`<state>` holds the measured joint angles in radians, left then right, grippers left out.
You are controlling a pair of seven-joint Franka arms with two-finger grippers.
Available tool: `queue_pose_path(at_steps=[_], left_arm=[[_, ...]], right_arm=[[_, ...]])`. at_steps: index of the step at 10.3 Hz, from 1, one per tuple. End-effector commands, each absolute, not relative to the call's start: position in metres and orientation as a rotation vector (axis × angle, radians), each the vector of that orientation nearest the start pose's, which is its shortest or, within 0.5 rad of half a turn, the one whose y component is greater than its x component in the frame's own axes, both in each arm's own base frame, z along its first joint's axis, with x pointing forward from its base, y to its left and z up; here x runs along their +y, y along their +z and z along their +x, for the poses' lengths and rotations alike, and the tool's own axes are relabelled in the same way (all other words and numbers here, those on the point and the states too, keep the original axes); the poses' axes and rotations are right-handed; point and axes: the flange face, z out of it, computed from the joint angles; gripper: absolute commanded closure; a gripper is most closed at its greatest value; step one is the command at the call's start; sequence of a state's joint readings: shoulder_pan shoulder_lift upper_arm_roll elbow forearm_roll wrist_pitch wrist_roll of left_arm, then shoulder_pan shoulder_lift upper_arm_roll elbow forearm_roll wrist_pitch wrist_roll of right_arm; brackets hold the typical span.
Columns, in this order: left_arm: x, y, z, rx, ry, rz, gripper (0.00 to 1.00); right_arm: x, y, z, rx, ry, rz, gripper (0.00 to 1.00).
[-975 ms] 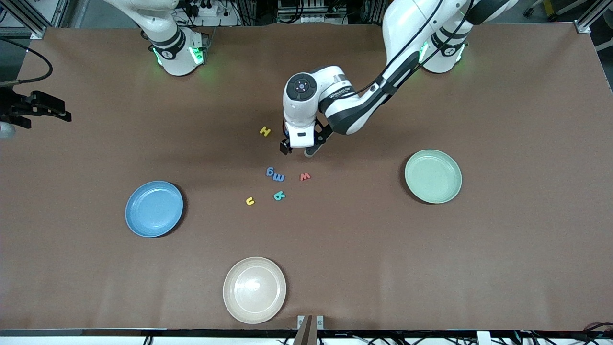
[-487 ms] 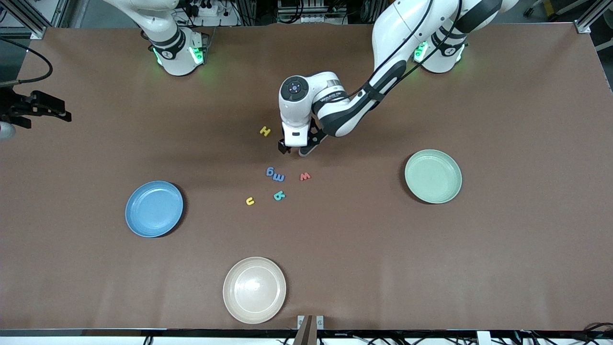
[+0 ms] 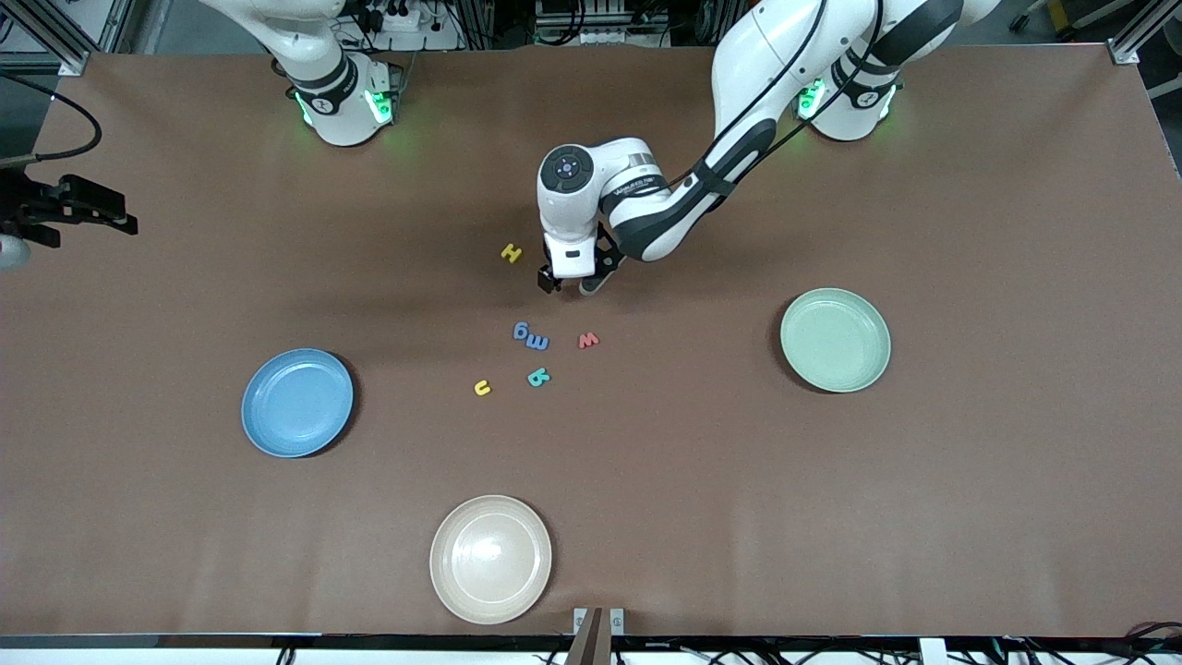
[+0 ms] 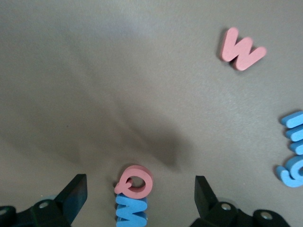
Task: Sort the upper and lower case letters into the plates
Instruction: 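Lower the left gripper and grasp the pink Q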
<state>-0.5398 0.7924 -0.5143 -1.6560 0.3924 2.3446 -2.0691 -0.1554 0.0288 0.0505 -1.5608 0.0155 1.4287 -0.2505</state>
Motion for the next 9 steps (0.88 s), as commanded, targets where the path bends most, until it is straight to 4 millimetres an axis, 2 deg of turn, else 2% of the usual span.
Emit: queue_pose_path(at_steps=[1,6,9], left_arm=[[-0.569,0.182,0.376,-1.357,0.077,-2.863,0.0],[-0.573,0.176,0.371,-1.427,0.088,-2.821,0.0],[-0.58,0.165,0.359,-1.443,0.092,-2.824,0.0]], right_arm=[[-0.06,0.604,0.54,-0.245,0.239,-3.087,0.0],[-0.06,0.604,0.54,-0.243,0.239,-3.087,0.0],[-0.061,0.603,0.54,-0.243,0.244,-3.086,0.0]])
